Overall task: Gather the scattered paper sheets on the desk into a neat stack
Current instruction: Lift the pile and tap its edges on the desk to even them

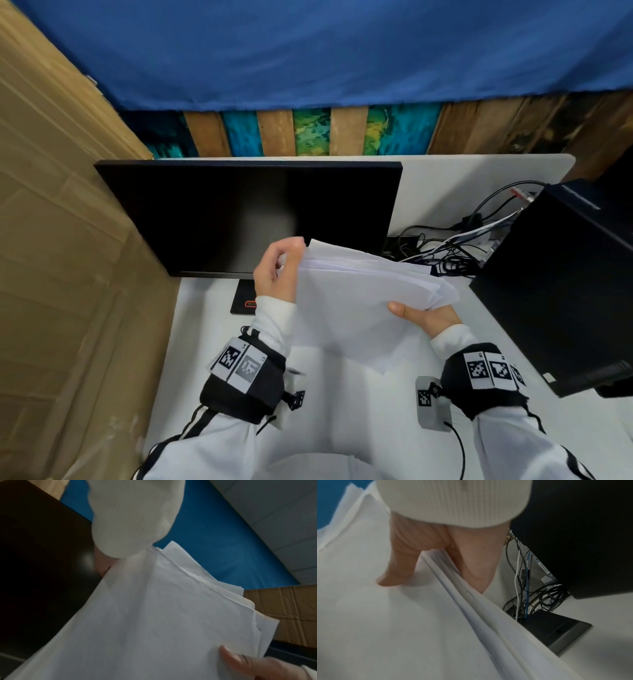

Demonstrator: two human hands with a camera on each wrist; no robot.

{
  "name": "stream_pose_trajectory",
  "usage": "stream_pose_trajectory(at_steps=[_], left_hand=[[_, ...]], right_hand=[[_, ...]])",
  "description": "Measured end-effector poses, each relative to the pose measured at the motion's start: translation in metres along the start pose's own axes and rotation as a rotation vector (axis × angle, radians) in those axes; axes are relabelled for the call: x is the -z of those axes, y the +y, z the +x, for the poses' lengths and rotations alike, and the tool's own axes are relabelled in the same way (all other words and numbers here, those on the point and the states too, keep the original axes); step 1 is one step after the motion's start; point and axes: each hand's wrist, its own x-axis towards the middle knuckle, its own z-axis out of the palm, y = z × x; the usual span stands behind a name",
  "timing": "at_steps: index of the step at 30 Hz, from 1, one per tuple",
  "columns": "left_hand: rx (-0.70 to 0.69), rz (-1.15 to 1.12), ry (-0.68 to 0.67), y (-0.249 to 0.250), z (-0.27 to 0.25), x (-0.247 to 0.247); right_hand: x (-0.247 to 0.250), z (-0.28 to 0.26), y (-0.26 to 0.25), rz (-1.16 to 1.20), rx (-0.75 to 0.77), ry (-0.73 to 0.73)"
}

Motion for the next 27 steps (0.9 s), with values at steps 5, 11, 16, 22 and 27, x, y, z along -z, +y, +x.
stream_pose_trajectory(at_steps=[5,11,16,22,27], left_hand=[[-0.141,0.181,-0.038,-0.004,-0.001,-0.001],[-0.145,0.134,0.015,-0.002,-0.002,-0.006],[-0.213,0.204,0.104,-0.007,0.002,-0.011],[-0.216,0.140,0.033,0.001,0.002,-0.013],[-0.165,0.004,0.008,-0.004,-0.001,-0.002]], right_hand=[[-0.001,0.005,0.005,0.023,0.049,-0.018],[-0.003,0.008,0.010,0.065,0.058,-0.027],[-0.008,0.016,0.014,0.065,0.051,0.085],[-0.013,0.022,-0.003,0.182,0.097,0.270],[-0.006,0.008,-0.023,0.210,0.256,0.130]])
